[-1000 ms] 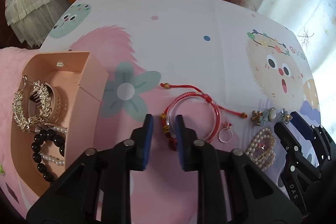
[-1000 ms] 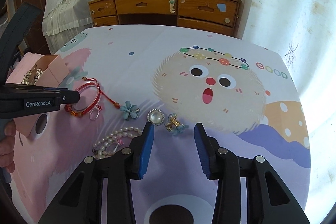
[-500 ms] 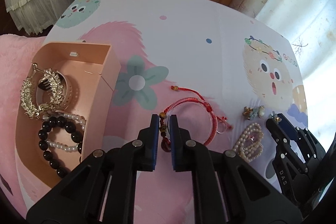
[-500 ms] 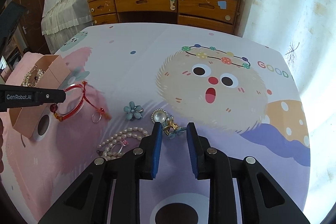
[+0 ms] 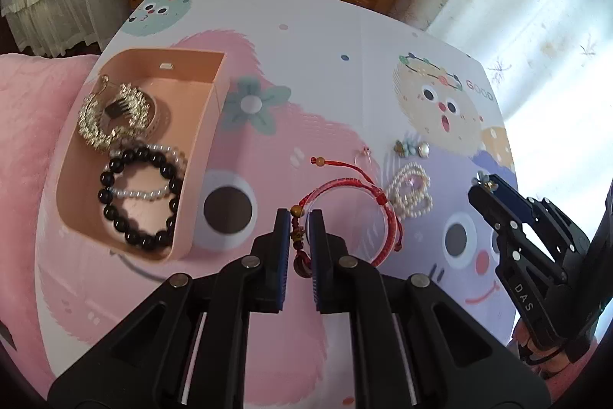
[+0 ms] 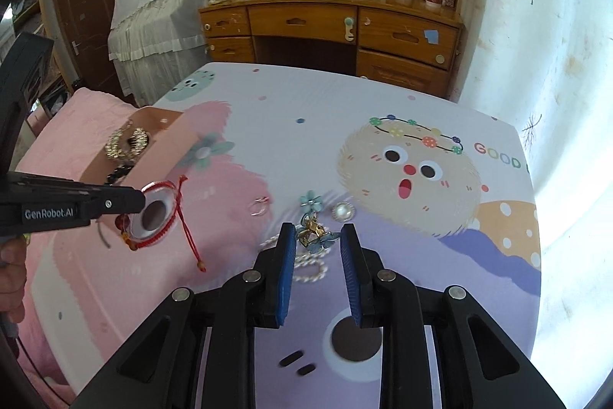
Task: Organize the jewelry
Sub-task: 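Carry red bracelet and brooch into the peach box and open both tools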
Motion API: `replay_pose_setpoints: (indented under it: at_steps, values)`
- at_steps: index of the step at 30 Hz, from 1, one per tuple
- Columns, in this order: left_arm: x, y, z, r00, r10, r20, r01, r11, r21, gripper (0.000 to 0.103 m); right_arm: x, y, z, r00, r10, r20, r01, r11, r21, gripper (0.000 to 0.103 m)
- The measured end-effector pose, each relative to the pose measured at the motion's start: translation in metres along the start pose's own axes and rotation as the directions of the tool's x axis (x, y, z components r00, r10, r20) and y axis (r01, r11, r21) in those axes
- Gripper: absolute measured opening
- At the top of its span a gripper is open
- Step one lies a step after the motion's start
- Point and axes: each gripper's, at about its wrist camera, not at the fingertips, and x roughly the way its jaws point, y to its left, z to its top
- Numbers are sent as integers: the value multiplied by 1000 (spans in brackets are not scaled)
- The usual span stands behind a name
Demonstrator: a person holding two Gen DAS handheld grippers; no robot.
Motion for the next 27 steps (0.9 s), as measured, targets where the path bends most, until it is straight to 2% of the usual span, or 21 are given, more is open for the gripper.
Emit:
replay_pose_setpoints:
  at_steps: [8,12,17,27]
  values:
    - [-32,26,-39,998,-56,-14,55,998,-6,7,-23,52,-39,991,97,-92,-85,988,129,24]
    - [-45,44,-48,997,-79,-20,79,997,25,7,-27,86,-55,981,128,-144,-108,984,141,24]
    - [-59,73,-38,995,-98,-6,98,994,55,7,-30,128,-56,974,140,-176,-118,985,128,24]
    - [-77,135,5,994,-109,8,106,978,180,7,-29,208,-22,989,110,-95,-89,975,204,24]
